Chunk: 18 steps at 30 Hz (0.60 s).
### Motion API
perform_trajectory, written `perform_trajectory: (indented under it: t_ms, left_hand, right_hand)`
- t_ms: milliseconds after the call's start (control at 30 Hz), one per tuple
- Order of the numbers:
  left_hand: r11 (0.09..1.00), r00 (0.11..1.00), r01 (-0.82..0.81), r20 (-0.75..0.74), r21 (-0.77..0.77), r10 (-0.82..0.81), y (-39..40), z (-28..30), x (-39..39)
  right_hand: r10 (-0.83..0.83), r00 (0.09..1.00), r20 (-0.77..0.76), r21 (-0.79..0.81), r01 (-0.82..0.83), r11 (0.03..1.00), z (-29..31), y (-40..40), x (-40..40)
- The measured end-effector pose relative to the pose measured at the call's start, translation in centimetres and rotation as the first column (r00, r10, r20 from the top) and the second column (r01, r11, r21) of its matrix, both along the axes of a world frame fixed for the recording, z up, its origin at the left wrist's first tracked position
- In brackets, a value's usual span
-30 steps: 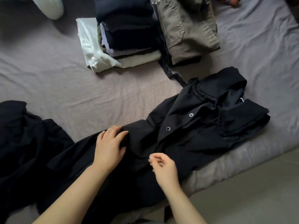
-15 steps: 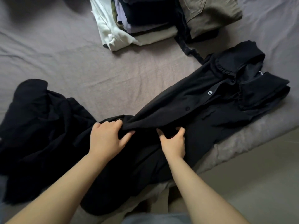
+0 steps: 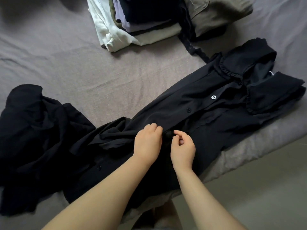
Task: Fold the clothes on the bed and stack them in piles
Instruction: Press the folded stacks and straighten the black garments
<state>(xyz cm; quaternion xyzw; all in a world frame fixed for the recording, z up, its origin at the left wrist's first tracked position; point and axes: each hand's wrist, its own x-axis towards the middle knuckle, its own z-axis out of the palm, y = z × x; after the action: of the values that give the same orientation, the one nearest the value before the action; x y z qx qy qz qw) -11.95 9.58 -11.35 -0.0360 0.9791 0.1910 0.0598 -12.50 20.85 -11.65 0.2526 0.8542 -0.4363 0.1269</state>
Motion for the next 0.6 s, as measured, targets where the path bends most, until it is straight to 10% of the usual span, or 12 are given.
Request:
perform_trajectory:
  t_ms: [300, 467, 600]
  left_hand:
    - [0.917, 0.933, -0.344, 0.187, 0.204, 0.308, -0.2, -1.5, -1.1]
    - [0.742, 0.846, -0.532, 0.291, 0.408, 0.446, 0.0, -0.6, -1.1]
    - [0.878, 0.904, -0.404, 0.261, 0.256, 0.34, 0.2, -0.6, -0.8]
  right_hand:
    - [0.184, 0.97, 0.157, 0.058, -0.195, 0.979, -1.3, 0.6, -2.2]
    - [-0.143, 0.984, 0.102, -0.263, 0.166, 0.951, 0.4, 1.1, -2.5]
    - [-0.19, 0.981, -0.048, -0.082, 0.186, 0.979, 1.8, 4.9, -1.4]
